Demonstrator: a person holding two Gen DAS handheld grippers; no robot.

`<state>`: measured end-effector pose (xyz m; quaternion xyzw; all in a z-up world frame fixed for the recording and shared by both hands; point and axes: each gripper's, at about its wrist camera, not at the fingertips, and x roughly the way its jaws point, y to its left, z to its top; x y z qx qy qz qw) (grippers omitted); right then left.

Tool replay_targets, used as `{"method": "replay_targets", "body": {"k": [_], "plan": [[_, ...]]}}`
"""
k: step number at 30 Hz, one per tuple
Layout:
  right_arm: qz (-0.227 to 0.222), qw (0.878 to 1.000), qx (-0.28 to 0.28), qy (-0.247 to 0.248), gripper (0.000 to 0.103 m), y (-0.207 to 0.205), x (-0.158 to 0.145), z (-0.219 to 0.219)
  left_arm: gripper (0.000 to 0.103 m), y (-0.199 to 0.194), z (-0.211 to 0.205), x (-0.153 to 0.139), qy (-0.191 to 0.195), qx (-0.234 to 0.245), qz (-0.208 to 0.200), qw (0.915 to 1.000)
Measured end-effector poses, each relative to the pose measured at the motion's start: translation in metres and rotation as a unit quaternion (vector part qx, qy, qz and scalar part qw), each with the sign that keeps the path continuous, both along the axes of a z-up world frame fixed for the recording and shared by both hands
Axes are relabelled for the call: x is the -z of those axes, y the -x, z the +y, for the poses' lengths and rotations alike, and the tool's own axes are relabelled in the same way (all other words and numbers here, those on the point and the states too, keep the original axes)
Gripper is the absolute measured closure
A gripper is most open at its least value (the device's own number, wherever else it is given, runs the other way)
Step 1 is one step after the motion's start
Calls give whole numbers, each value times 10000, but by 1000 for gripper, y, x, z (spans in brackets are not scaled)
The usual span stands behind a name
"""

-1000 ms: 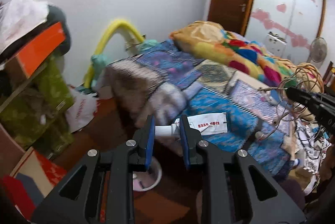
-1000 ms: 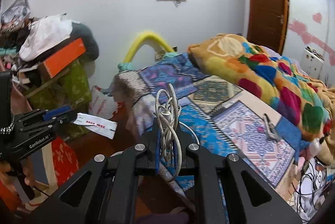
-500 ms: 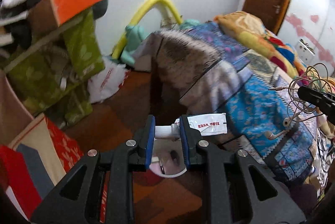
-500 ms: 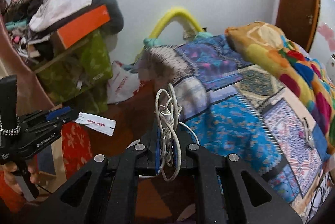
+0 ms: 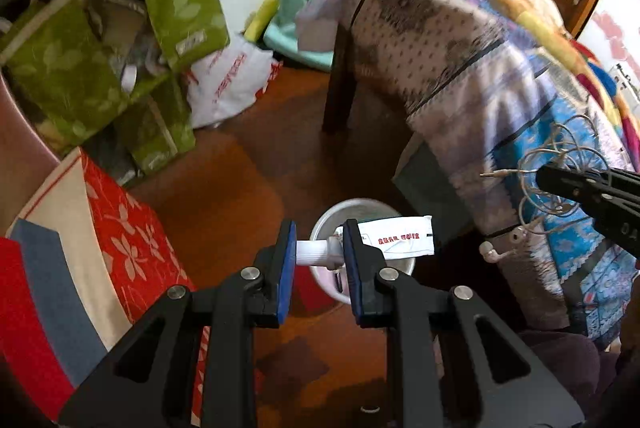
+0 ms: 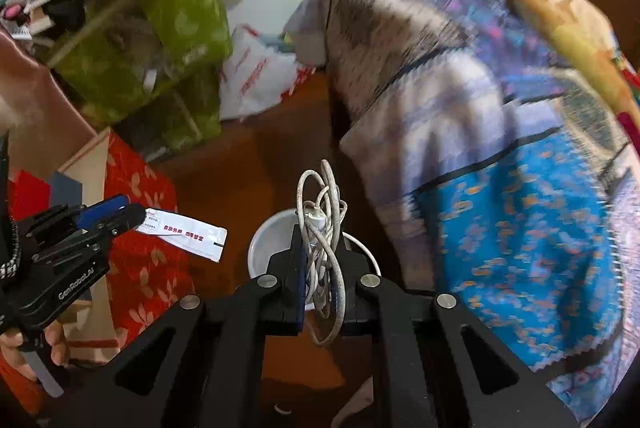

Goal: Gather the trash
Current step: 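Open both grippers to drop the tube and cable into the bin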

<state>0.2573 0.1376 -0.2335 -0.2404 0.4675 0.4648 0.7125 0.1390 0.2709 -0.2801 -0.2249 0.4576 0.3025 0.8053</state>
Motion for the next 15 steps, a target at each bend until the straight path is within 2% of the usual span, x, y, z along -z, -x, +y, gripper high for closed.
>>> {"method": "replay_targets", "body": {"k": [5,8,10,12,15], "plan": [[693,9972,10,263,94,-12,36,23,80,-6,2,26,108,7,257,9996],[882,9955,31,338,93,-16,46,29,80,-12,1,34,114,53,373,9992],[1048,9936,11,429,86,-18,51,32,80,-15,2,37,131,74,403,9991],[1153,9922,22,468,66,-20,53,33,80,-20,3,41,188,91,427,9989],[1001,9939,27,465,61,-21,52,32,80,-27,2,45,231,134,455,9986]]}}
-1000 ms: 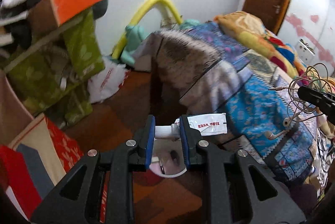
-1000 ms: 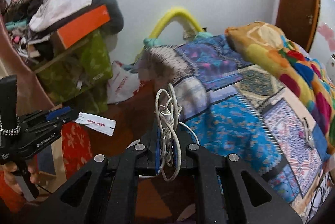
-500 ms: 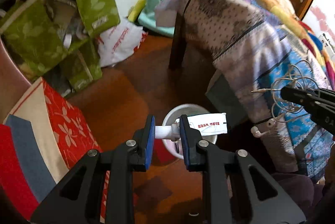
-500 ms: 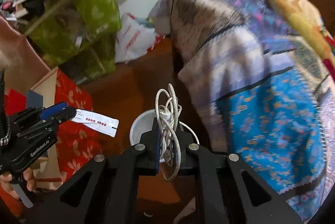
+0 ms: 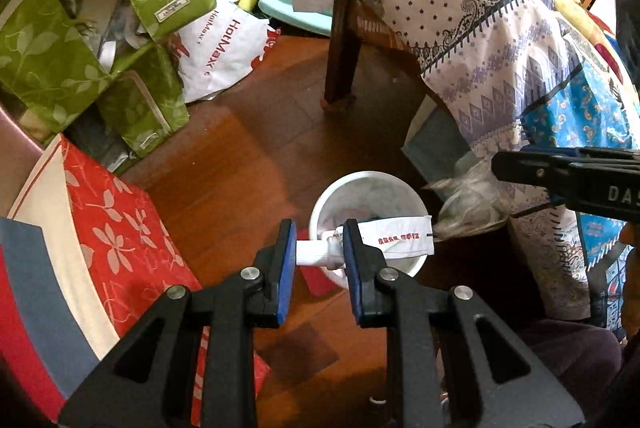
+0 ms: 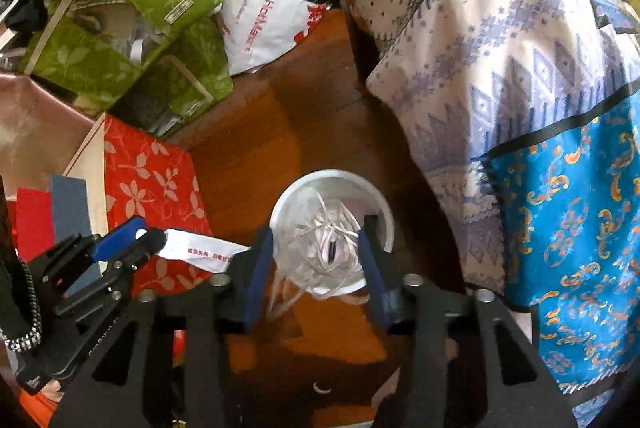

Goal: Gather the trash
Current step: 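Open both grippers to drop the tube and cable into the bin, then move both tools back over the items on the bed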

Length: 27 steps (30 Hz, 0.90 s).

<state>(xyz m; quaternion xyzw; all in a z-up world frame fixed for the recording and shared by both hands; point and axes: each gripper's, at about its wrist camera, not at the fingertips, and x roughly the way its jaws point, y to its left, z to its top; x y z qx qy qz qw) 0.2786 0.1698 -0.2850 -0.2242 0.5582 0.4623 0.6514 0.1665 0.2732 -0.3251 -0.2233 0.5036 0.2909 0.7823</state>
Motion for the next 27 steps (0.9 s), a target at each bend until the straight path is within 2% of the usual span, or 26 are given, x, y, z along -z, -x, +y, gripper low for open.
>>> {"method": "replay_targets", "body": {"k": [9,11,13,15,21,27], "plan": [[-355,9993,7,-88,61,-10,-18,-18,80,-31,-10,2,378,199,-148,9990],[-423,9990,30,-120,61,-11,-22,-22,76,-41,-14,5,476,228,-28,9986],[-427,9990,46,-155,61,-12,-25,-27,64,-47,-18,8,591,279,53,9978],[-428,9988,80,-215,61,-11,-29,-32,64,-49,-24,8,696,395,10,9968],[-509,9983,91,-254,61,-6,-34,-49,64,-48,-45,-5,370,614,130,9973],[-619,9970,160,-438,61,-1,-55,-72,63,-37,-53,-34,190,586,-12,9981]]}}
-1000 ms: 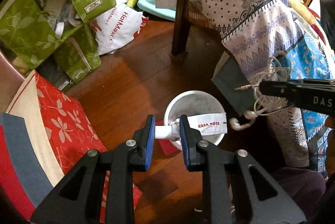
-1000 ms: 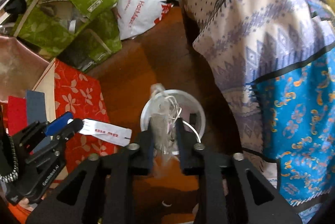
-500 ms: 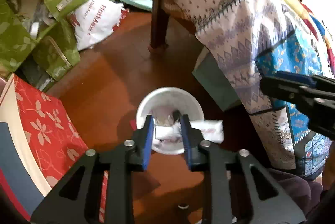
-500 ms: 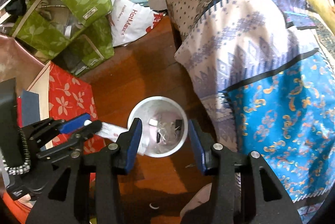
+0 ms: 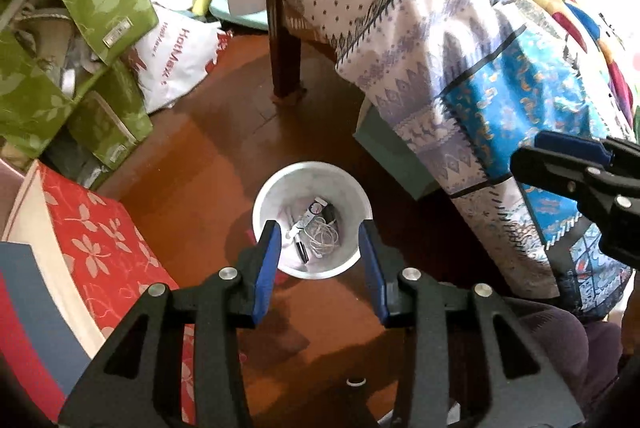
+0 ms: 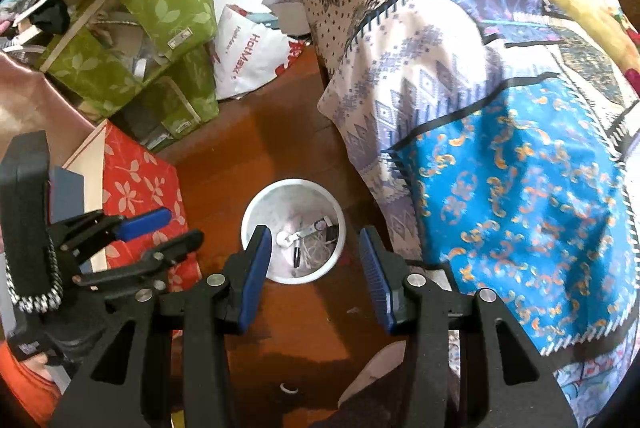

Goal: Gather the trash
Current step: 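Move both tools back over the items on the bed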

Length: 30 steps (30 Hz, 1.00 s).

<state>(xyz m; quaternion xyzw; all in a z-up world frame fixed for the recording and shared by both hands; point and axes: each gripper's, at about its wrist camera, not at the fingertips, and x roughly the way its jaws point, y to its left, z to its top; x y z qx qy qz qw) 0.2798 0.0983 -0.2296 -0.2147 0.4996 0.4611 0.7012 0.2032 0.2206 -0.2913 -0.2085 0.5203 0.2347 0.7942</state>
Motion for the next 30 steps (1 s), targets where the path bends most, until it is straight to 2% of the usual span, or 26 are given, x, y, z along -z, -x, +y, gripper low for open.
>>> {"method": "replay_targets", "body": {"k": [6,15,22,30], "plan": [[-154,9993,108,-335,61,3,-33,-28,64,8,-16,-47,-406,15,-271,9988],[-749,9917,449,-948,61,5,-97,-84,63,1,-61,-118,-864,336,-839,9922],[-1122,9802,911,-1351,61,-9,-141,-144,60,-27,-115,-173,-1081,817,-1391,9810],[-1682,9603,1649,-1493,61,-35,-172,-225,53,-69,-183,-206,-1208,1525,-1790,9644]]}}
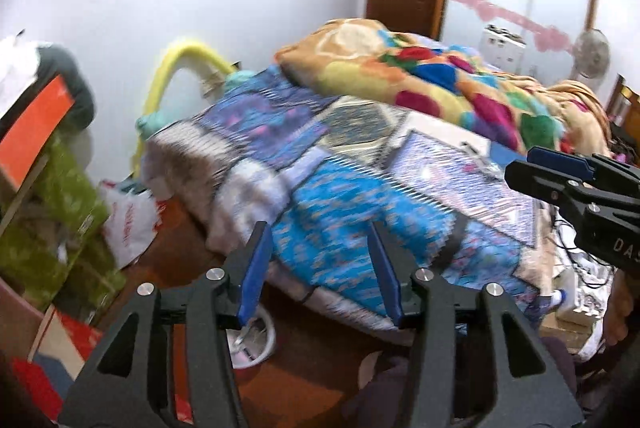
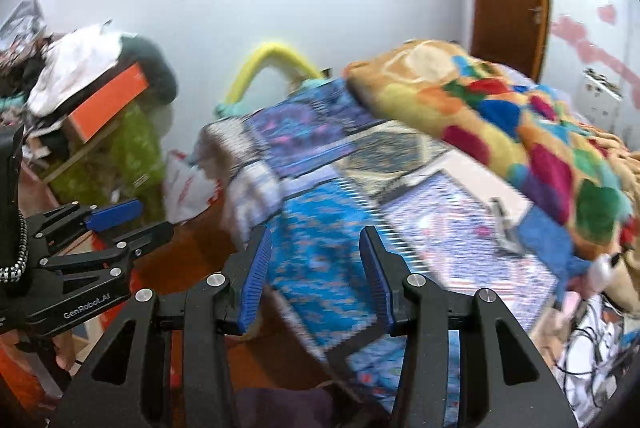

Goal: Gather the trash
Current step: 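Move both tools back over the items on the bed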

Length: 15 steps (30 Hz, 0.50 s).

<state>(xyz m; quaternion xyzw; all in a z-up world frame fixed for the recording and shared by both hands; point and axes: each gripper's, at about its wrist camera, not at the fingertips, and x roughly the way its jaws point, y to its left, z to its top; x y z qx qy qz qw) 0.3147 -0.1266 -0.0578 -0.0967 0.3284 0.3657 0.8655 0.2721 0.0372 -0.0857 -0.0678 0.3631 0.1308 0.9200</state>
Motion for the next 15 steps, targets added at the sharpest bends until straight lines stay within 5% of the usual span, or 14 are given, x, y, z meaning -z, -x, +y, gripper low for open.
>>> {"method": "replay_targets", "body": {"k": [15], "plan": [[-61,9911,1324,138,61,-69,14,-117,40,-113,-110,19,134,1103,203,9936]]}}
